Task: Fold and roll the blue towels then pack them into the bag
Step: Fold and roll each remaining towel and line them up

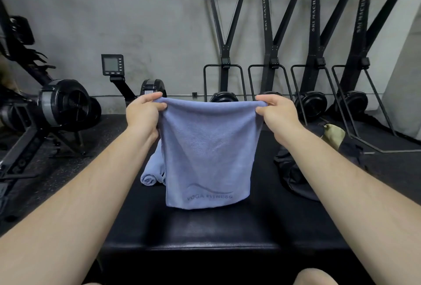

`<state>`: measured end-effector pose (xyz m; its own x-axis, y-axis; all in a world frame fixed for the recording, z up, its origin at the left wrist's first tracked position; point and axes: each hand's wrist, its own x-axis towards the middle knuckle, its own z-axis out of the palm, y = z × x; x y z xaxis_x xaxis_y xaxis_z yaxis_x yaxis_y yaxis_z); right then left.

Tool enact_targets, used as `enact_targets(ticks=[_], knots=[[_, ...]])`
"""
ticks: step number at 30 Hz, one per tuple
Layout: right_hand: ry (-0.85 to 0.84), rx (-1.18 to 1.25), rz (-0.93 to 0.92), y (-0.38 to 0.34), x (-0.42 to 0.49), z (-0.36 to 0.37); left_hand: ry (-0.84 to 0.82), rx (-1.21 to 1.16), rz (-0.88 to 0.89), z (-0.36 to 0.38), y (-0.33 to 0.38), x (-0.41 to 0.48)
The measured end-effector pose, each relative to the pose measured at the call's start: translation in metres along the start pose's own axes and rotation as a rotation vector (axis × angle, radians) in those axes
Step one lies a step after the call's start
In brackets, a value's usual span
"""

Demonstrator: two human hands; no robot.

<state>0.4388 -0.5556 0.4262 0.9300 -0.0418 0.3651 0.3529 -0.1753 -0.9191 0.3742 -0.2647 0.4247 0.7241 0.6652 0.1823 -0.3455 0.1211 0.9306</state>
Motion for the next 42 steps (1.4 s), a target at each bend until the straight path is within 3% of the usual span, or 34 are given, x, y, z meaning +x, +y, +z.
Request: enact_targets(ticks=[8,13,20,29,36,42], knots=[[0.151,-0.127,-0.197,-0.022,-0.003,-0.011,0.018,0.364,0.307,-0.006,0.025,-0.006],[0.211,-0.057,-0.184,-0.046,-0.006,-0.026,0.028,0.463,0.421,-0.003,0.049,-0.006],[0.228,0.014,-0.129,-0.044,0.004,-0.032,-0.013,0.459,0.368,0.015,0.048,0.008],[0.164,0.033,0.053,0.010,0.026,-0.012,-0.097,0.391,0.208,0.029,-0.010,0.030],[0.149,0.072,-0.053,0.017,0.041,-0.011,-0.065,0.294,0.253,0.038,-0.013,0.029],[0.151,0.042,-0.099,0.068,-0.017,-0.015,-0.092,0.317,0.269,0.013,-0.060,-0.005]])
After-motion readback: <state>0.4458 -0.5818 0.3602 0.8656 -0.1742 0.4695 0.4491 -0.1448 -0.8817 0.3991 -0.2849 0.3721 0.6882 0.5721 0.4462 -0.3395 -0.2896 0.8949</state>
